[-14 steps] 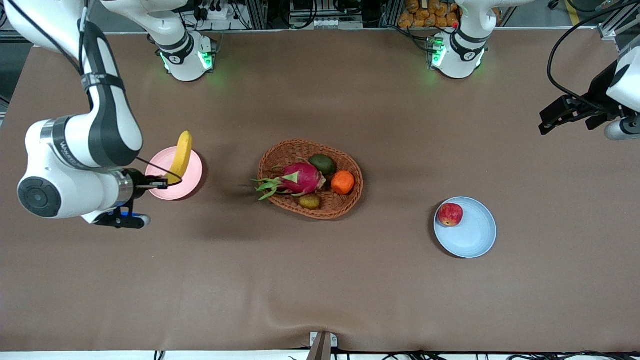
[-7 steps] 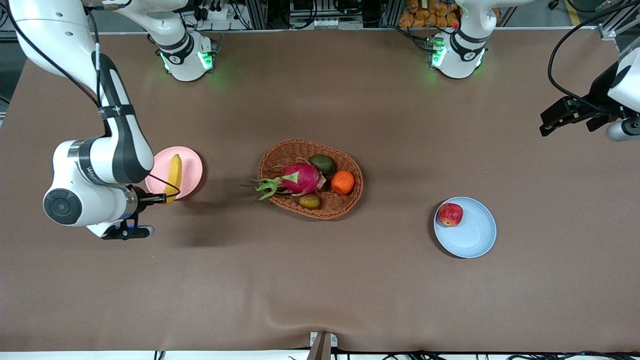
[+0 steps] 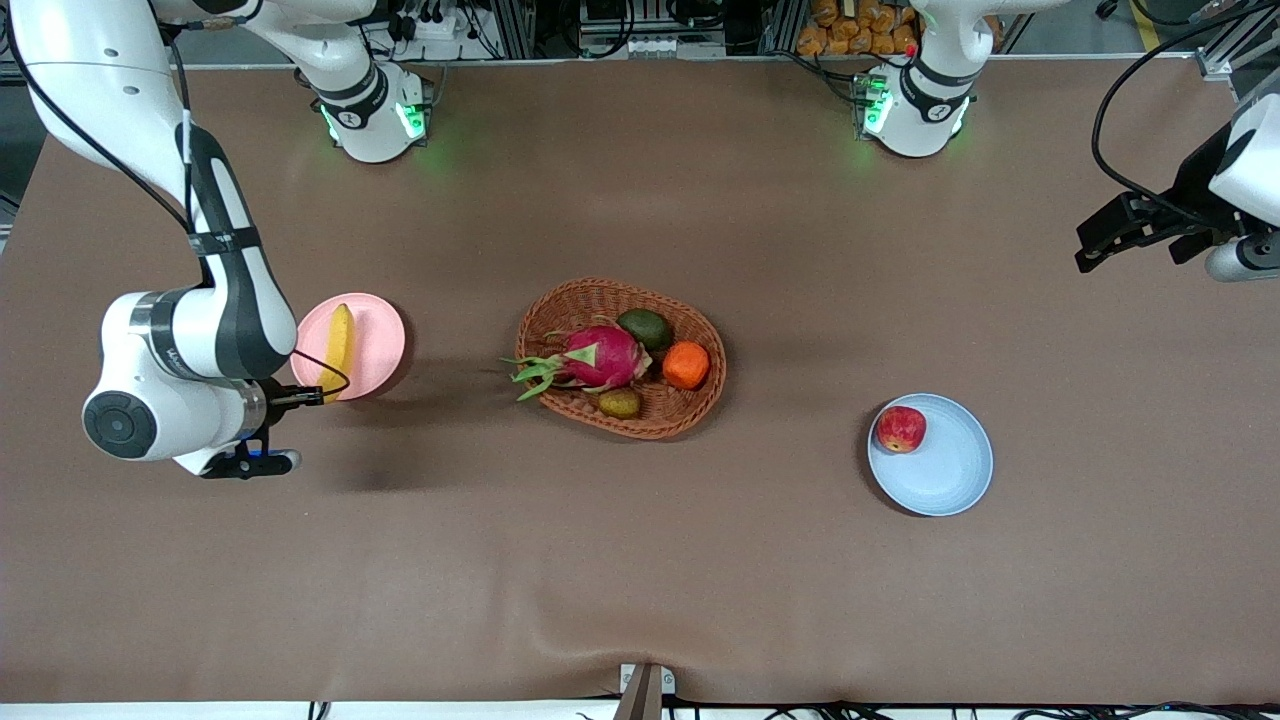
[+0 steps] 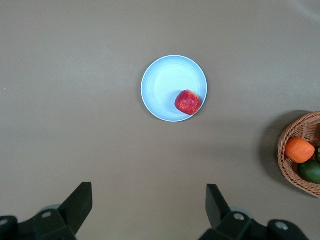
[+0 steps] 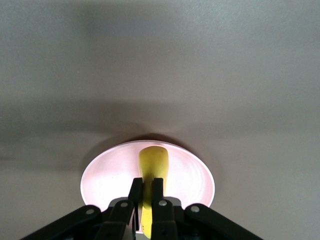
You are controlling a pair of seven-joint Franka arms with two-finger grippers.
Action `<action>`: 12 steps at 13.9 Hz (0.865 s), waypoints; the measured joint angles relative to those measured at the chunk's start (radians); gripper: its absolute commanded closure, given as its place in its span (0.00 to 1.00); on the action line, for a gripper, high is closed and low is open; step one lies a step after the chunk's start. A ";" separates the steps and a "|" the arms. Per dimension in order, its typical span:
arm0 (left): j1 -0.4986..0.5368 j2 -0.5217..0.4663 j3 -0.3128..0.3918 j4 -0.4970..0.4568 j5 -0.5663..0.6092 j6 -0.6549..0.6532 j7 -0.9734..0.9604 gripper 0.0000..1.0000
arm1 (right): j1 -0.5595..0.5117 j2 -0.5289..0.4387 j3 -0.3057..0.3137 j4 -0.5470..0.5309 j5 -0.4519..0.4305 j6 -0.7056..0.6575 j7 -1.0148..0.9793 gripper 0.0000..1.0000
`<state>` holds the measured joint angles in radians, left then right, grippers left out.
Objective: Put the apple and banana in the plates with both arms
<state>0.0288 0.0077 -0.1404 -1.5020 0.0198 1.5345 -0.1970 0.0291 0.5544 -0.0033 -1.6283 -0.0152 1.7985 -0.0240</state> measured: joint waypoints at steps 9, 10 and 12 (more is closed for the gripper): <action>-0.001 -0.001 -0.002 0.000 0.000 -0.004 0.000 0.00 | 0.002 0.003 0.006 -0.034 -0.001 0.031 0.005 0.00; -0.001 -0.001 -0.007 0.000 -0.001 -0.004 0.000 0.00 | 0.003 0.003 0.007 -0.030 -0.001 0.035 0.012 0.00; -0.002 -0.001 -0.018 0.000 -0.001 -0.004 0.000 0.00 | 0.003 0.002 0.008 -0.013 -0.001 0.032 0.016 0.00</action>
<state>0.0265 0.0063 -0.1585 -1.5020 0.0190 1.5304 -0.1967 0.0326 0.5559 0.0048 -1.6411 -0.0157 1.8305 -0.0081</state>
